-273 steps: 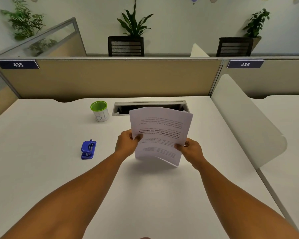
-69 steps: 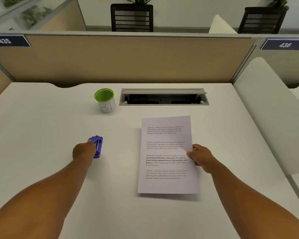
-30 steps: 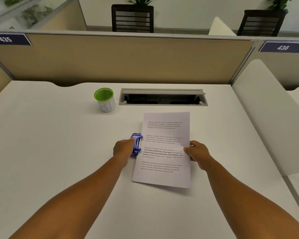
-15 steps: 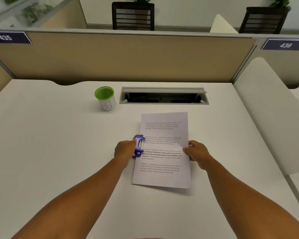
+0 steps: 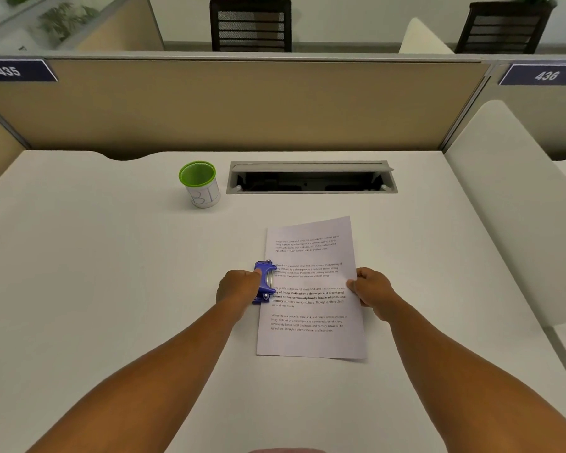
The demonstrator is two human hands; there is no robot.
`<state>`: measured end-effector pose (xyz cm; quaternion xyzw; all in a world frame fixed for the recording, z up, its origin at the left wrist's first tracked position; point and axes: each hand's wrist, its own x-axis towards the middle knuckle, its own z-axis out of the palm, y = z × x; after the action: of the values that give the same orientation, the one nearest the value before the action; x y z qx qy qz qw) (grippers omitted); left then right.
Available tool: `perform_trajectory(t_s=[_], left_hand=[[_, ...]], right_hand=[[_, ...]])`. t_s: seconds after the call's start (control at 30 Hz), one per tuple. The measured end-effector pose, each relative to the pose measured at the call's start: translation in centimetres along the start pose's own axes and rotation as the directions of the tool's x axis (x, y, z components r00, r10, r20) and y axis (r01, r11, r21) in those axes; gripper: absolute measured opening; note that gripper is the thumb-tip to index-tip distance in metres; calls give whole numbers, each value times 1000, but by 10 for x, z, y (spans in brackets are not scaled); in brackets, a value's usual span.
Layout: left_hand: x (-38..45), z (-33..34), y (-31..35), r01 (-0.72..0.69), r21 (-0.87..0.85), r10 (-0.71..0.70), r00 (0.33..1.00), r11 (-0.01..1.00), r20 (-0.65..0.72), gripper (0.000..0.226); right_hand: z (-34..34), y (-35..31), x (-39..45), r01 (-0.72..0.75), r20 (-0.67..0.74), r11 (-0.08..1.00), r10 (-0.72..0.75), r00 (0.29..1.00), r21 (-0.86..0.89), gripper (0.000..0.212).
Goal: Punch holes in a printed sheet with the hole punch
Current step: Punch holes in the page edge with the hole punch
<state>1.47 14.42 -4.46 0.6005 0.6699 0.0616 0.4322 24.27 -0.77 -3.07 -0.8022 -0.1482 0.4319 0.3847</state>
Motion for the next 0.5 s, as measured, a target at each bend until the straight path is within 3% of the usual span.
perform_trajectory(t_s=[0.33, 0.4, 0.5], left_hand=[[1, -5, 1, 17, -8, -16, 997, 1000, 72, 29], [1, -6, 2, 13, -39, -10, 997, 999, 78, 33], [2, -8, 3, 19, -80, -13, 996, 997, 83, 37]], right_hand=[[5, 3, 5, 23, -24, 997, -25, 999, -75, 18], [4, 3, 8, 31, -71, 994, -38, 997, -105, 13], [0, 1, 9, 28, -185, 981, -64, 981, -191, 21]])
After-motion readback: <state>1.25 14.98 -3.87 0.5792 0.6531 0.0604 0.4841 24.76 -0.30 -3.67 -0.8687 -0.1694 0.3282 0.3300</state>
